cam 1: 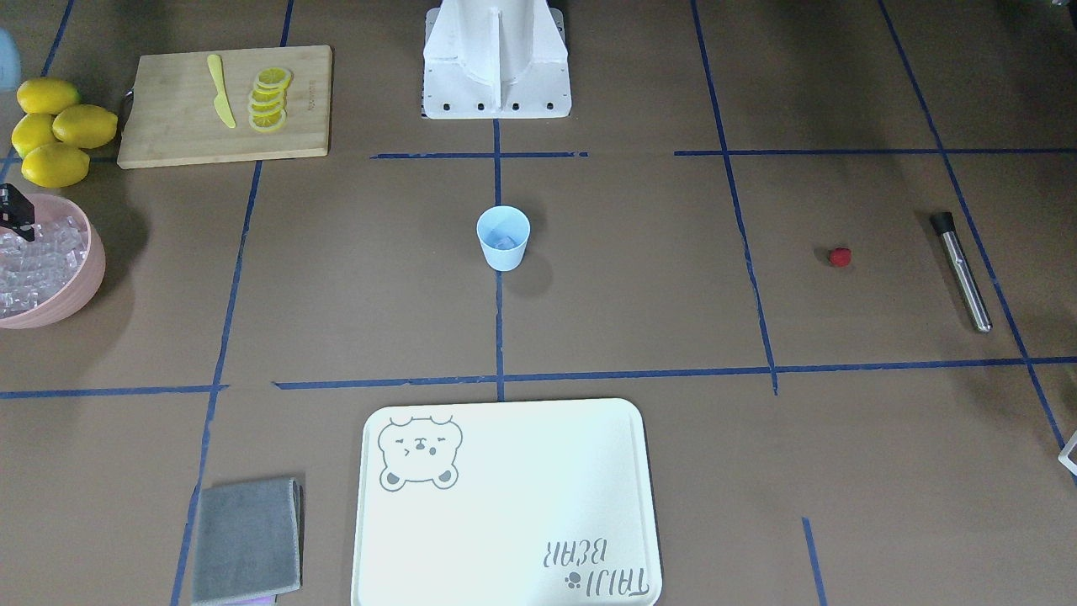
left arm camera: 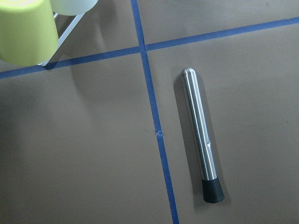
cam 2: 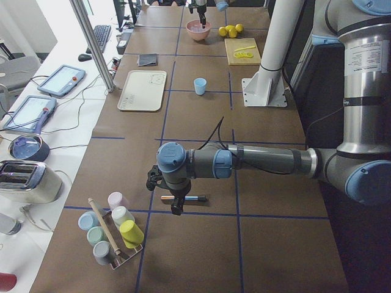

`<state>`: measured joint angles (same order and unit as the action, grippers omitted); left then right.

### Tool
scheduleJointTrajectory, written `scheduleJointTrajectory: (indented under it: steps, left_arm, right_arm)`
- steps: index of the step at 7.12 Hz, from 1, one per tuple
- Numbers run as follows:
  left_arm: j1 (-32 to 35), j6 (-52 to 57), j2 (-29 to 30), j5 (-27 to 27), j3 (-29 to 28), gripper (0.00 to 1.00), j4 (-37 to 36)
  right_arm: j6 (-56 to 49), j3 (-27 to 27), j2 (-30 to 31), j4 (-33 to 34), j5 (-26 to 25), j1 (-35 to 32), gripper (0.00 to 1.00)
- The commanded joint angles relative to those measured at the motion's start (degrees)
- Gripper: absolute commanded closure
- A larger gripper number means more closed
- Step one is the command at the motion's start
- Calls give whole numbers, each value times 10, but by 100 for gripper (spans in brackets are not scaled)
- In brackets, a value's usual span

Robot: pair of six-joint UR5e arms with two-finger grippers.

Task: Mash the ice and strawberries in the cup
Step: 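Grasp another ice cube from the bowl with the right gripper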

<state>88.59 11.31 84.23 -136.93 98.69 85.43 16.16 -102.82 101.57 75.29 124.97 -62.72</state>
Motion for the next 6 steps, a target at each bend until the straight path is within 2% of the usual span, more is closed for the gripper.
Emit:
scheduleJointTrajectory:
  steps: [1, 2, 3, 5, 6]
  left_arm:
    - [0, 0, 1, 0, 0, 0, 0]
    - [0, 0, 0, 0, 0, 0, 0]
    - [0, -1, 1, 0, 1, 0, 1]
    - [0, 0, 1, 0, 1, 0, 1]
    - [0, -1, 0, 0, 0, 0, 1]
  right_arm:
    - [-1, -1, -1, -1, 2, 1, 78]
    - [-1, -6, -2, -1, 5, 1, 91]
    - [-1, -6, -3, -1, 5, 1, 96]
    - [-1, -20, -3, 0, 5, 0, 97]
    - [1, -49, -1, 7, 7, -1, 97]
